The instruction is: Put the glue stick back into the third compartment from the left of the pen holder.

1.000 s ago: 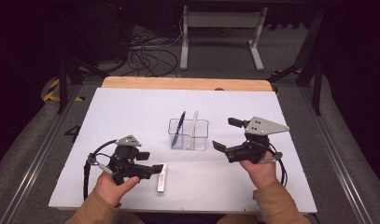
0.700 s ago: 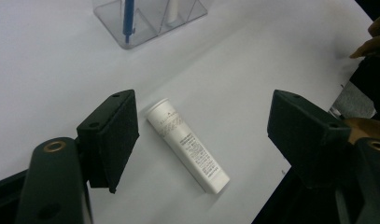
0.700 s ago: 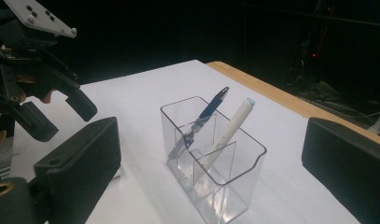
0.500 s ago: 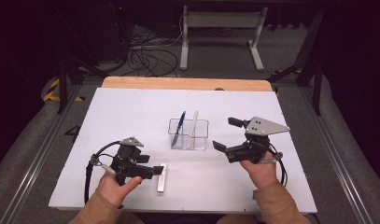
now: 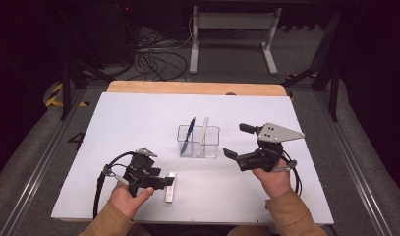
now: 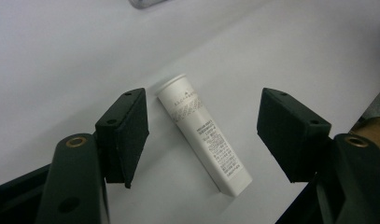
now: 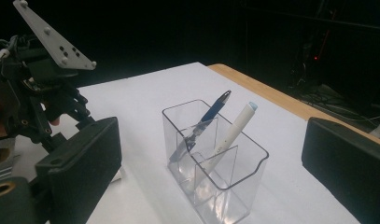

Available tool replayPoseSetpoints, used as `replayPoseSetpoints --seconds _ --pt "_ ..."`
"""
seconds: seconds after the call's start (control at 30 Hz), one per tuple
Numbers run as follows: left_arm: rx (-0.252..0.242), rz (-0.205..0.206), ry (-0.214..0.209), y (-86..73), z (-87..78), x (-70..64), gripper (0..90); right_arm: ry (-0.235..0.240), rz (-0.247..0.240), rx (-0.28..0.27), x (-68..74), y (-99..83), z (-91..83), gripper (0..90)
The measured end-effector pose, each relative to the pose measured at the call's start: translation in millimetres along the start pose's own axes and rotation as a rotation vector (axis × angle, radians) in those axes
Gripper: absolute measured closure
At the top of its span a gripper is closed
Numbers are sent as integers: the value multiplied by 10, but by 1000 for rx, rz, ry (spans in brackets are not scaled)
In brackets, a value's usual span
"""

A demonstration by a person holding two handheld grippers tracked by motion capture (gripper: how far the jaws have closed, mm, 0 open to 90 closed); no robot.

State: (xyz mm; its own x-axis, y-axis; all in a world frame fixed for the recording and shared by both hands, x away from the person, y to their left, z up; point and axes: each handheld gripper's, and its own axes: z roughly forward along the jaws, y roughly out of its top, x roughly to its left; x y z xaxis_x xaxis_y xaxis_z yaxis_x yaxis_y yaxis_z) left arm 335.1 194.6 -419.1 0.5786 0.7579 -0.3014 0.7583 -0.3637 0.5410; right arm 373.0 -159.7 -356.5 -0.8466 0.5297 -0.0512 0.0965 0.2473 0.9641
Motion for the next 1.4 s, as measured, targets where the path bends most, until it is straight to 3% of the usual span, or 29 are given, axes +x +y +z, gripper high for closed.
replayPoseSetpoints --seconds 0.27,0.67,0.83,1.1,1.23,1.4 --pt "73 -1 16 13 102 -6 382 -2 -3 6 1 -4 7 52" --pt "133 -25 34 17 232 -31 395 0 -3 17 12 -12 26 51" --pt "148 -47 27 22 268 -38 419 0 -6 19 15 -12 27 52" --pt "163 -59 62 43 308 -56 471 -1 -7 22 24 -14 34 51" --pt "174 -85 54 41 346 -71 498 -1 -8 22 25 -14 34 51" --pt "170 -88 87 46 362 -97 515 0 -8 24 29 -15 38 51"
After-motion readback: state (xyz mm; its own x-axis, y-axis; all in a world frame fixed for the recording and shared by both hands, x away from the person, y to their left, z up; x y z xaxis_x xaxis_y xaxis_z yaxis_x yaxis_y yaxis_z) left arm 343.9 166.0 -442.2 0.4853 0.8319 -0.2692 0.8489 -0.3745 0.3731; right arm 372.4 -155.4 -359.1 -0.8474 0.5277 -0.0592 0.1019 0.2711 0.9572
